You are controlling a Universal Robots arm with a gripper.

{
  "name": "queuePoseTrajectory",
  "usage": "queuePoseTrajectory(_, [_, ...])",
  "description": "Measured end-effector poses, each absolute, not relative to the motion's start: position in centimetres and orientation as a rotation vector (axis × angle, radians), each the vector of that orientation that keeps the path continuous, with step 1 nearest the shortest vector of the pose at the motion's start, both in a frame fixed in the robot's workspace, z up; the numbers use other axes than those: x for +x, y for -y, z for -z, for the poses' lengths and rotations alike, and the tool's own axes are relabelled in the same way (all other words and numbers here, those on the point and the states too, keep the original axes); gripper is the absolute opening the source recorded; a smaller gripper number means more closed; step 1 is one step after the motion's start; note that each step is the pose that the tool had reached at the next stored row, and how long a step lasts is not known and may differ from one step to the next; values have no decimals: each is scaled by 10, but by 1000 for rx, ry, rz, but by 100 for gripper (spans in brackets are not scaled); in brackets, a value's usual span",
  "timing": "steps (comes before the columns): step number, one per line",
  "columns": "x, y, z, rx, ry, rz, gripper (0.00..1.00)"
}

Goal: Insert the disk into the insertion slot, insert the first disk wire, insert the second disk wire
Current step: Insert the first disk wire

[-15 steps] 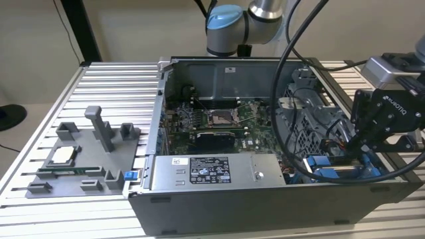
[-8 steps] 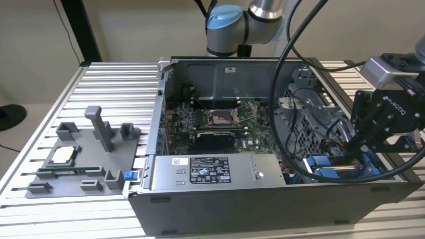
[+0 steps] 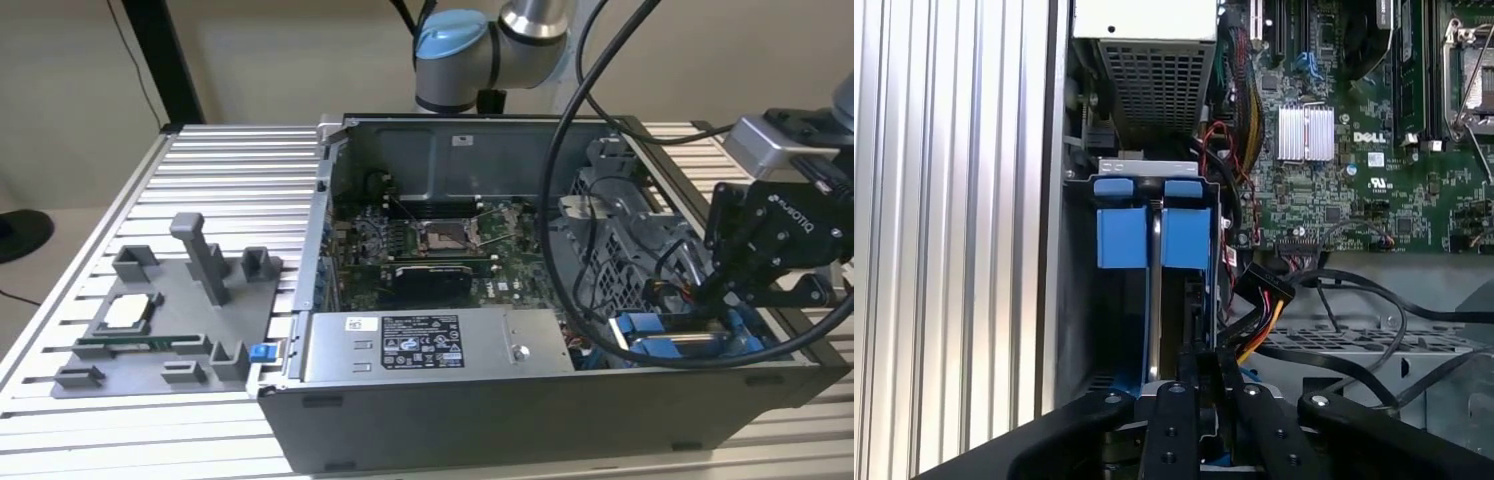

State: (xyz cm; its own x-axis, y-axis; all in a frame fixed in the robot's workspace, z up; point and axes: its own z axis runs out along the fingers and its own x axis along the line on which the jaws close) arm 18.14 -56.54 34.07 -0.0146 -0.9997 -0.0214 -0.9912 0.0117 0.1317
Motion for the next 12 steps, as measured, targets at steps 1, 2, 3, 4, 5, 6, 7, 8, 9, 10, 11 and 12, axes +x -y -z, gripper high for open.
queuePoseTrajectory(1, [181,565,-341,2149,2178,167,0])
queuePoseTrajectory(2, [181,565,-341,2149,2179,166,0])
queuePoseTrajectory(3, [181,565,-340,2150,2180,165,0])
queuePoseTrajectory(4, [181,565,-340,2150,2181,165,0])
queuePoseTrajectory(5, [181,565,-340,2150,2182,164,0])
queuePoseTrajectory(6, [181,565,-340,2150,2182,164,0])
queuePoseTrajectory(7, [181,566,-340,2150,2182,164,0])
queuePoseTrajectory(8, [181,566,-340,2149,2183,164,0])
queuePoseTrajectory(9, [181,566,-340,2148,2184,164,0])
queuePoseTrajectory(10, [181,566,-340,2147,2186,164,0])
queuePoseTrajectory(11, [181,566,-340,2146,2187,164,0])
queuePoseTrajectory(12, [181,566,-340,2144,2189,164,0])
